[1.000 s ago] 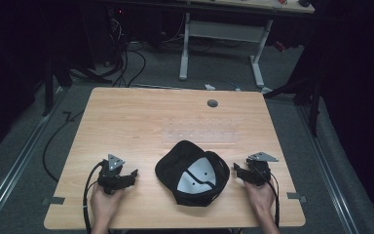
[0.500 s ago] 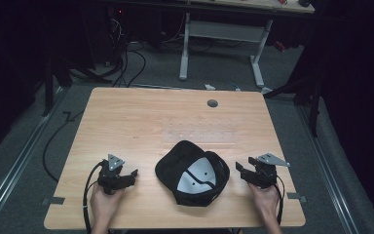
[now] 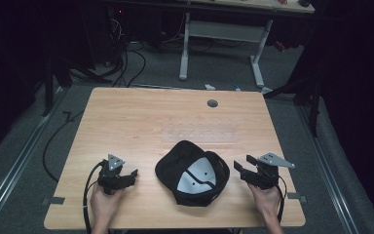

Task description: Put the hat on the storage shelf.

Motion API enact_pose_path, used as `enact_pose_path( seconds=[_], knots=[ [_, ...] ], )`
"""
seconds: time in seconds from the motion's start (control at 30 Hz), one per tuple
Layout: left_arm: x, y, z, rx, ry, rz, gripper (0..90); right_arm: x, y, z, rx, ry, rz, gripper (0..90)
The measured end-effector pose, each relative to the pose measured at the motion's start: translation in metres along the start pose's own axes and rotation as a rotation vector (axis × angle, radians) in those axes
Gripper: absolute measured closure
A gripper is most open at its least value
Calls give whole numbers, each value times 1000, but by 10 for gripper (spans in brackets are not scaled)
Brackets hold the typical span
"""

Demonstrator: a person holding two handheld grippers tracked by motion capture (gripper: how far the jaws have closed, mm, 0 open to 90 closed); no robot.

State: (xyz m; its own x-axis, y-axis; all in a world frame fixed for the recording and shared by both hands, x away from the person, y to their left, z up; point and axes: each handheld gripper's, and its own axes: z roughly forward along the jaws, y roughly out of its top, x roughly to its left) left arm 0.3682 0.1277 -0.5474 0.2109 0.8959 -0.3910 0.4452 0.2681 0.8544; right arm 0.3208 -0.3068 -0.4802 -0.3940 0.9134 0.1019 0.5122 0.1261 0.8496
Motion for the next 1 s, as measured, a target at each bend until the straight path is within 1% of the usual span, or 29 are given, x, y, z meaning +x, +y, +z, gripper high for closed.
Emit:
enact_pose_path(
  seconds=[0.1, 0.23, 0.33, 0.47, 0.57, 0.67, 0.7, 0.77, 0.87, 1.0],
  knots=[
    [0, 0, 0, 0, 0, 0, 267, 6, 6, -2, -7, 21, -18, 386],
    [0, 0, 0, -1, 0, -1, 267, 14, 13, -2, 1, 48, -42, 390],
    [0, 0, 0, 0, 0, 0, 267, 20, 18, 0, 5, 62, -70, 394],
    [0, 0, 0, 0, 0, 0, 267, 27, 24, 5, 14, 85, -95, 399],
    [0, 0, 0, -1, 0, -2, 267, 32, 29, 8, 23, 101, -113, 421],
    [0, 0, 0, 0, 0, 0, 267, 37, 34, 14, 43, 118, -136, 426],
    [0, 0, 0, 0, 0, 0, 267, 39, 36, 16, 52, 122, -134, 426],
    [0, 0, 0, -1, 0, -1, 267, 41, 38, 21, 61, 130, -153, 425],
    [0, 0, 0, 0, 1, -1, 267, 44, 41, 29, 82, 148, -157, 422],
    [0, 0, 0, -2, 1, -3, 266, 47, 44, 40, 113, 160, -167, 417]
  ],
)
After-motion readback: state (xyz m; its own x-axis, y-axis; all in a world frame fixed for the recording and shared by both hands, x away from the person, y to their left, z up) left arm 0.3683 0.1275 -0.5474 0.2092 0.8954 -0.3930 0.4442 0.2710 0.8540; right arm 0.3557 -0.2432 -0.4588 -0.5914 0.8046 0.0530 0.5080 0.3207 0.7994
